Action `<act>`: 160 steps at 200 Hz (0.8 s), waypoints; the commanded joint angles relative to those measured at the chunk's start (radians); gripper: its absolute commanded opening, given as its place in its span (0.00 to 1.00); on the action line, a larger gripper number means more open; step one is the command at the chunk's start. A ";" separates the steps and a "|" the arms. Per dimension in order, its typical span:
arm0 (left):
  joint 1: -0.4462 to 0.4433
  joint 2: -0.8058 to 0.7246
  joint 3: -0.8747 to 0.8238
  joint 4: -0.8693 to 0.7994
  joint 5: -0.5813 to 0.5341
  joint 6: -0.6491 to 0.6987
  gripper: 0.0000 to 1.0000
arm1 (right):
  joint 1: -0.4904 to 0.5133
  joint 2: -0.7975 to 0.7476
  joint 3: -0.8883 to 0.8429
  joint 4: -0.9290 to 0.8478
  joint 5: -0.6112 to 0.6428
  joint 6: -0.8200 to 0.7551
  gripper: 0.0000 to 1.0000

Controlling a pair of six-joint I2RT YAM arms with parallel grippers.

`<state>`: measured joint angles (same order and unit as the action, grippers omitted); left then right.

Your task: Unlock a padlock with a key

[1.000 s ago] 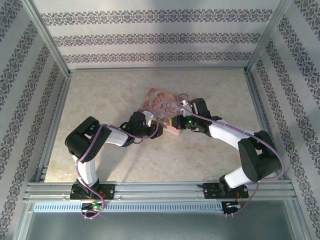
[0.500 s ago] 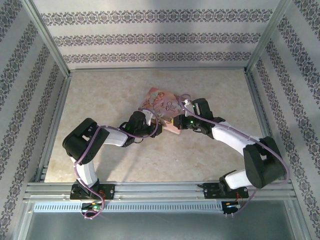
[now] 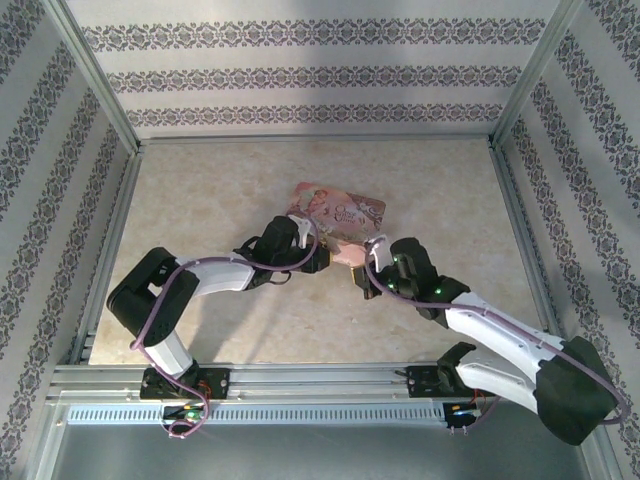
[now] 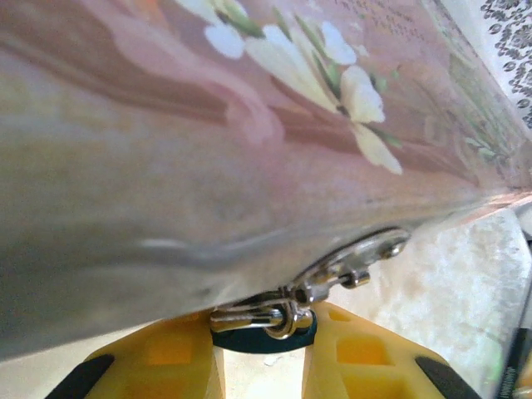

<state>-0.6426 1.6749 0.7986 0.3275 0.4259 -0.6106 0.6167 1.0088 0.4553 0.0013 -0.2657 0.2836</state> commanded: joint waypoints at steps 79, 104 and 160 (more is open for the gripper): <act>-0.022 -0.061 0.077 -0.074 0.088 -0.151 0.21 | 0.152 0.122 -0.106 0.251 0.207 -0.090 0.00; -0.022 -0.072 0.079 -0.079 0.089 -0.163 0.20 | 0.162 0.172 -0.099 0.296 0.228 -0.099 0.00; -0.022 -0.078 0.078 -0.082 0.098 -0.177 0.20 | 0.164 0.239 -0.081 0.370 0.250 -0.128 0.00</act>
<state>-0.6483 1.6436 0.8421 0.2245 0.4908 -0.7685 0.7704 1.2285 0.3634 0.3050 -0.0475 0.1898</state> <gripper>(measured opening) 0.222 0.051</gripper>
